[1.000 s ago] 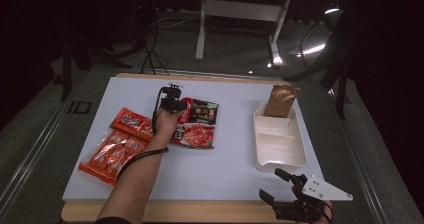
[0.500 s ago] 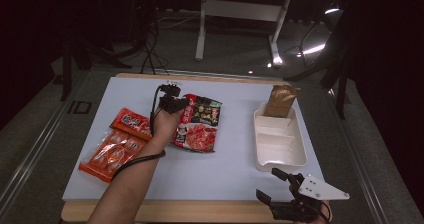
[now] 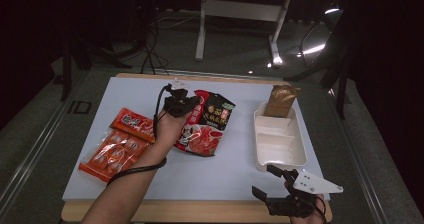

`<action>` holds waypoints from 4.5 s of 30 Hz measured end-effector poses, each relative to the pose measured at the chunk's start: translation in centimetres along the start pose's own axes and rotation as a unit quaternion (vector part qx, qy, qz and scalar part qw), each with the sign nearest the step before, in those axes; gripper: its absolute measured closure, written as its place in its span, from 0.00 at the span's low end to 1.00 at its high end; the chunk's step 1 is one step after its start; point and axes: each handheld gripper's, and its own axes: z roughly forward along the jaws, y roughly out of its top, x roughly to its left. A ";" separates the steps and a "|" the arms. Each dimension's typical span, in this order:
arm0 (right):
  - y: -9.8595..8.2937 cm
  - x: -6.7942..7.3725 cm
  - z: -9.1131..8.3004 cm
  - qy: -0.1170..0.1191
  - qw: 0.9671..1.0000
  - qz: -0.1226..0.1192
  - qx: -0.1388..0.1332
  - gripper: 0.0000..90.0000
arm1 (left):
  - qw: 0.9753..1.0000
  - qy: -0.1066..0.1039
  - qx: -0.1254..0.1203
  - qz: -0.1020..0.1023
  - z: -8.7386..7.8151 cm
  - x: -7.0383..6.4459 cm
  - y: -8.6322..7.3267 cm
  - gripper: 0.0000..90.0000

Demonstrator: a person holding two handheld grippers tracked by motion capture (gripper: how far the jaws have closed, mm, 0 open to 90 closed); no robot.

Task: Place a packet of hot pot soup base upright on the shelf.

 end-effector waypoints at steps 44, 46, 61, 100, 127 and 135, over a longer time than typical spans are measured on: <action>7.9 -5.7 6.1 0.023 0.996 0.075 -0.039 0.48 | 0.973 -0.193 -0.129 0.019 -9.1 -5.7 -0.8 0.98; 8.0 -5.8 6.3 0.034 0.996 0.079 -0.038 0.52 | 0.971 -0.201 -0.132 0.013 -8.9 -5.5 -1.0 0.98; 9.6 -5.6 7.7 0.059 0.994 0.090 -0.008 0.84 | 0.965 -0.229 -0.127 -0.007 -7.7 -3.9 -2.5 0.92; 13.5 -10.0 3.3 -0.020 0.998 0.040 -0.048 0.84 | 0.970 -0.205 -0.111 0.066 -8.7 -2.2 -6.3 0.02; 13.3 -17.1 -0.8 -0.116 0.989 0.044 -0.081 0.84 | 0.974 -0.189 -0.094 0.086 -11.1 -1.6 -12.2 0.02; 12.6 -18.7 -0.5 -0.129 0.988 0.043 -0.068 0.84 | 0.975 -0.189 -0.080 0.088 -11.2 -1.5 -13.7 0.02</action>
